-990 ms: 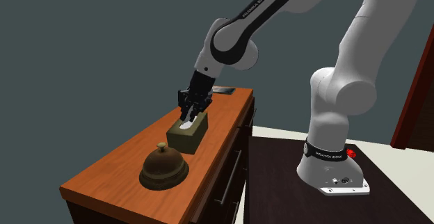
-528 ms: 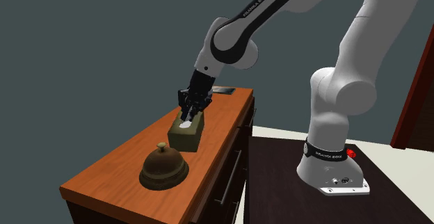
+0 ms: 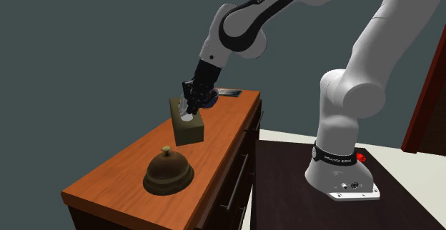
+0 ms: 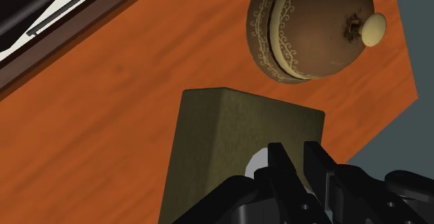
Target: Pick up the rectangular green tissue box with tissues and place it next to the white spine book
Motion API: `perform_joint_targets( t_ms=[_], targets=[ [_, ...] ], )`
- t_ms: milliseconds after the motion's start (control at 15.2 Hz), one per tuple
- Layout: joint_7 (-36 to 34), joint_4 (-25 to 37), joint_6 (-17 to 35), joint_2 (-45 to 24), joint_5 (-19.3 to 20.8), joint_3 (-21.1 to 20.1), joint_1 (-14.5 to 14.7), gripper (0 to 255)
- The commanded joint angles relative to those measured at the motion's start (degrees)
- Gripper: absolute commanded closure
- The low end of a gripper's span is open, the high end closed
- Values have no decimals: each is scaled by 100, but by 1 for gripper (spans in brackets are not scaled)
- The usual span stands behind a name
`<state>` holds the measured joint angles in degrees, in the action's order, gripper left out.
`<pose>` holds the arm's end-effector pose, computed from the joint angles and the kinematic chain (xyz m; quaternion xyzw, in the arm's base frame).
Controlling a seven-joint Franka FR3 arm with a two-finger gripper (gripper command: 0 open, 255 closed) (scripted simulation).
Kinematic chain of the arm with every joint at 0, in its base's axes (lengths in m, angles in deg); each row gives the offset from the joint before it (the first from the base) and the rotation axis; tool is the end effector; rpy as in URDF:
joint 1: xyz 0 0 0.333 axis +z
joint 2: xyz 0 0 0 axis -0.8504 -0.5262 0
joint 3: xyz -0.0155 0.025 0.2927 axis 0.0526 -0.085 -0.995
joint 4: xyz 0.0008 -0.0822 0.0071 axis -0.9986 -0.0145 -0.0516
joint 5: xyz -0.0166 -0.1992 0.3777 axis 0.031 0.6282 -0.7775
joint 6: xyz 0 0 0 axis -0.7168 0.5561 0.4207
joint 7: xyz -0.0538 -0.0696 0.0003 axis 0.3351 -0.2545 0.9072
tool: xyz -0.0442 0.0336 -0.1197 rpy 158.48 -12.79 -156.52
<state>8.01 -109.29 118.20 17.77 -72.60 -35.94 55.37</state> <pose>0.4610 0.0093 0.3368 -0.9139 0.3450 -0.1388 0.1627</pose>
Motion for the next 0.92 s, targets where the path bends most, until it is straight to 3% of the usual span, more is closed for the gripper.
perform_joint_targets(
  t_ms=[0,858],
  targets=[
    [-74,69,-182,111,85,-9,-52,255],
    [-490,698,-1301,622,475,-44,-267,255]
  ],
)
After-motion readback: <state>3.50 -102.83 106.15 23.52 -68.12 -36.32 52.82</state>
